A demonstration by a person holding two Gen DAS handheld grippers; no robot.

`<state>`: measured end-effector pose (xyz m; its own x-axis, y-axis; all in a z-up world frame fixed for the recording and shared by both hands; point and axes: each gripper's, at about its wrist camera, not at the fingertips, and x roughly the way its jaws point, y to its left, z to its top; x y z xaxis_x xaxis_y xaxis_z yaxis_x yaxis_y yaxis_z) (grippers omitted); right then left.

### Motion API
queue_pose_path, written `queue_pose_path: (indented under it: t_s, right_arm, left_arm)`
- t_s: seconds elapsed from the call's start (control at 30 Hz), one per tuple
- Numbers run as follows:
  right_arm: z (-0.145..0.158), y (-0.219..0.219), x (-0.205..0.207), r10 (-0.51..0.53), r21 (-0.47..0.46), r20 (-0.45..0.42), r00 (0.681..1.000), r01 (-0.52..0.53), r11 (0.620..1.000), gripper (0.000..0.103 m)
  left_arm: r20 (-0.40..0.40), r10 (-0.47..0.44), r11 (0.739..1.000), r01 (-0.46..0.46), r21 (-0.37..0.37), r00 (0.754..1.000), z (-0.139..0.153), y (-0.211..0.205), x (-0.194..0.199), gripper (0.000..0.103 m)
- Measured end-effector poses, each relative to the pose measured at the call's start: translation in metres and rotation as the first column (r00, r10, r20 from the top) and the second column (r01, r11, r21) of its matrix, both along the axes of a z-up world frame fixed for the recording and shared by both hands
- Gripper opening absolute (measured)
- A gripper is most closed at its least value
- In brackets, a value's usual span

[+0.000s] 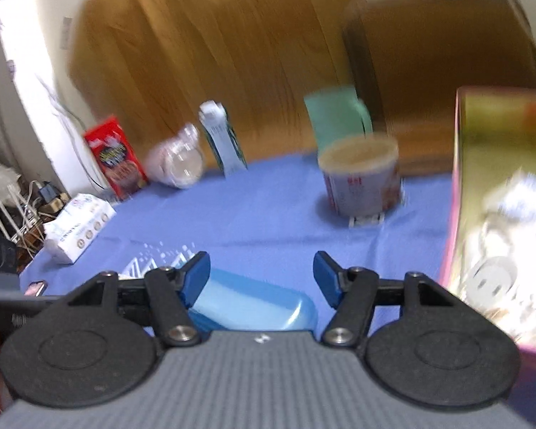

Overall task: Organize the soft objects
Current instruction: 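Close the right gripper on the blue glasses case and lift it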

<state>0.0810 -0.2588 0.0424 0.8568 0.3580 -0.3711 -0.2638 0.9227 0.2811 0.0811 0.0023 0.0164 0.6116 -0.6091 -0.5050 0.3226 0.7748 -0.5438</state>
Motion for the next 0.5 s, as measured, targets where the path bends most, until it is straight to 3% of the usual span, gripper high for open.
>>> queue_pose_path:
  t_s: [0.13, 0.27, 0.4, 0.43, 0.5]
  right_arm:
    - [0.004, 0.007, -0.009, 0.109, -0.144, 0.053, 0.993, -0.101, 0.984, 0.087]
    - [-0.003, 0.031, -0.001, 0.226, -0.369, 0.022, 0.974, -0.202, 0.907, 0.092]
    - [-0.017, 0.04, 0.028, 0.233, -0.47, -0.099, 0.967, -0.252, 0.846, 0.089]
    - [-0.021, 0.041, 0.033, 0.234, -0.476, -0.129, 0.964, -0.267, 0.838, 0.077]
    - [-0.024, 0.038, 0.04, 0.238, -0.417, -0.169, 0.957, -0.288, 0.862, 0.07]
  left_arm:
    - [-0.034, 0.04, 0.998, -0.042, -0.05, 0.999, -0.003, 0.022, 0.002, 0.1]
    - [-0.049, 0.063, 0.996, -0.066, -0.061, 0.997, -0.005, 0.032, 0.001, 0.1]
    - [-0.038, 0.05, 0.998, -0.051, -0.044, 0.998, -0.002, 0.028, -0.004, 0.101]
    - [-0.034, 0.045, 0.998, -0.047, -0.041, 0.998, -0.002, 0.028, -0.006, 0.101]
    - [-0.032, 0.039, 0.998, -0.04, -0.038, 0.999, -0.002, 0.028, -0.008, 0.101]
